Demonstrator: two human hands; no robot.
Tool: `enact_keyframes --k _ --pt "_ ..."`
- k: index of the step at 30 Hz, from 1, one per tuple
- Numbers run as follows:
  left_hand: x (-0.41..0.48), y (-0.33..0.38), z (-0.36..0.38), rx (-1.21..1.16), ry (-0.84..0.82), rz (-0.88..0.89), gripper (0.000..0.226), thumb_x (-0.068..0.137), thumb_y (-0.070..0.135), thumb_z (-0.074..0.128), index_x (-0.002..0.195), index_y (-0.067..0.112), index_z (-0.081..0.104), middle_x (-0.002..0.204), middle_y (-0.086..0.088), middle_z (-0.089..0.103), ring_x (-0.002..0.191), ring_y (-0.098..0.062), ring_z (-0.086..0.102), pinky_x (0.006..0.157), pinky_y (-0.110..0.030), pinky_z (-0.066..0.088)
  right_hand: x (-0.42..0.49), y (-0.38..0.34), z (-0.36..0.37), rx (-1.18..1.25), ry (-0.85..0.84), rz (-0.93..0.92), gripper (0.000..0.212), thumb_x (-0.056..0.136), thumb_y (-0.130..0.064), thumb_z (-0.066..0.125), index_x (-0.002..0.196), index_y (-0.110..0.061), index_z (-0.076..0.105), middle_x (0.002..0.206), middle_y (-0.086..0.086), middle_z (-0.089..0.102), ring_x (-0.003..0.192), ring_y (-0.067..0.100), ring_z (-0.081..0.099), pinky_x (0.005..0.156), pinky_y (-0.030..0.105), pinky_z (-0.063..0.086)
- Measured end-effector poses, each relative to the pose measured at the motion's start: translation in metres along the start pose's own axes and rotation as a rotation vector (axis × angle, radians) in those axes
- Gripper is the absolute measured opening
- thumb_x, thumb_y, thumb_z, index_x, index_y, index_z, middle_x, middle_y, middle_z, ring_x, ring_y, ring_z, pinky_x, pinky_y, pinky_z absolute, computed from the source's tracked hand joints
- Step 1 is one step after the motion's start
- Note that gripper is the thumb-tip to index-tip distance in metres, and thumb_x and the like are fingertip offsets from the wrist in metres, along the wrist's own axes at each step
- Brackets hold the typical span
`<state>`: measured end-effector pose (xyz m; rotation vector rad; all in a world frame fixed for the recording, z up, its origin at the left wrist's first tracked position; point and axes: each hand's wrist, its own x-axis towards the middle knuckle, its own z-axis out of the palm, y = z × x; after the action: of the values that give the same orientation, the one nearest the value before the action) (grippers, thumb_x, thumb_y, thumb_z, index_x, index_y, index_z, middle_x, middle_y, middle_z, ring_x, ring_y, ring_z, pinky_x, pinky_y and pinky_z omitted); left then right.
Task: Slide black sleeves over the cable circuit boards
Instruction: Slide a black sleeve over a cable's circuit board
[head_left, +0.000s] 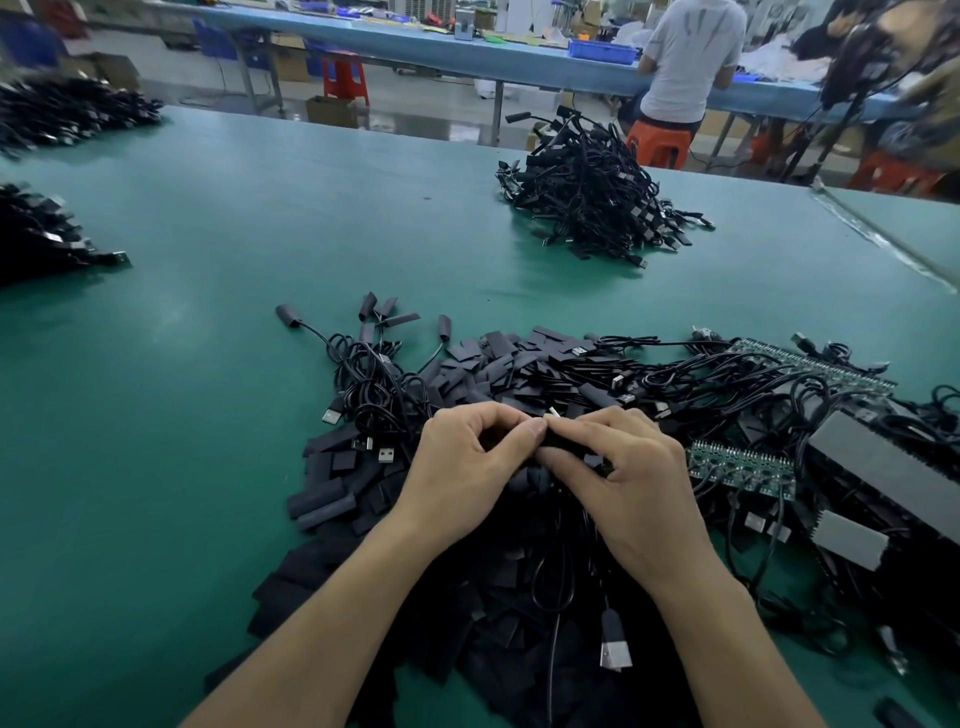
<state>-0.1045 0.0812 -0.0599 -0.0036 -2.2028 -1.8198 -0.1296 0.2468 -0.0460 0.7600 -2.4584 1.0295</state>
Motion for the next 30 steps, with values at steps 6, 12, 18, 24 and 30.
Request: enact_keyframes --k 6,12,18,24,30 --pt "0.000 -0.004 -0.001 0.082 0.067 -0.007 0.013 0.088 0.026 0.075 0.076 0.026 0.073 0.063 0.006 0.068 0.054 -0.009 0.057 0.055 -0.025 0.051 0.001 0.020 -0.017 -0.294 0.019 0.249 0.016 0.087 -0.017 0.072 0.102 -0.022 0.076 0.096 -0.005 0.070 0.093 0.019 0.061 0.088 0.039 0.051" --pt "-0.001 -0.007 -0.001 0.086 0.082 0.001 0.024 0.076 0.009 0.084 0.078 0.029 0.071 0.069 0.013 0.066 0.061 0.000 0.057 0.063 -0.013 0.049 0.003 0.019 -0.017 -0.341 -0.079 0.359 0.020 0.086 -0.023 0.071 0.105 -0.030 0.074 0.101 -0.004 0.067 0.100 0.022 0.059 0.092 0.042 0.048" --pt "-0.001 -0.007 -0.001 0.068 0.120 0.022 0.018 0.081 0.011 0.081 0.083 0.027 0.072 0.074 0.005 0.070 0.063 -0.007 0.061 0.063 -0.020 0.053 0.004 0.021 -0.014 -0.344 -0.017 0.360 0.015 0.093 -0.030 0.066 0.103 -0.026 0.076 0.101 -0.001 0.065 0.096 0.023 0.061 0.086 0.043 0.050" --pt "-0.003 -0.002 -0.001 0.023 0.136 0.036 0.015 0.088 0.017 0.074 0.088 0.032 0.073 0.071 0.001 0.071 0.066 -0.028 0.066 0.060 -0.046 0.057 0.005 0.019 -0.015 -0.093 0.133 0.263 0.017 0.093 -0.013 0.066 0.106 -0.018 0.075 0.092 -0.014 0.068 0.087 0.007 0.065 0.082 0.019 0.049" --pt "-0.004 0.000 -0.002 -0.104 0.017 0.035 0.017 0.079 0.039 0.075 0.093 0.030 0.076 0.081 0.001 0.075 0.073 -0.022 0.071 0.070 -0.038 0.060 0.004 0.006 -0.016 0.305 -0.074 0.159 0.028 0.090 -0.012 0.070 0.099 -0.039 0.074 0.091 -0.023 0.072 0.090 -0.001 0.068 0.076 0.011 0.050"
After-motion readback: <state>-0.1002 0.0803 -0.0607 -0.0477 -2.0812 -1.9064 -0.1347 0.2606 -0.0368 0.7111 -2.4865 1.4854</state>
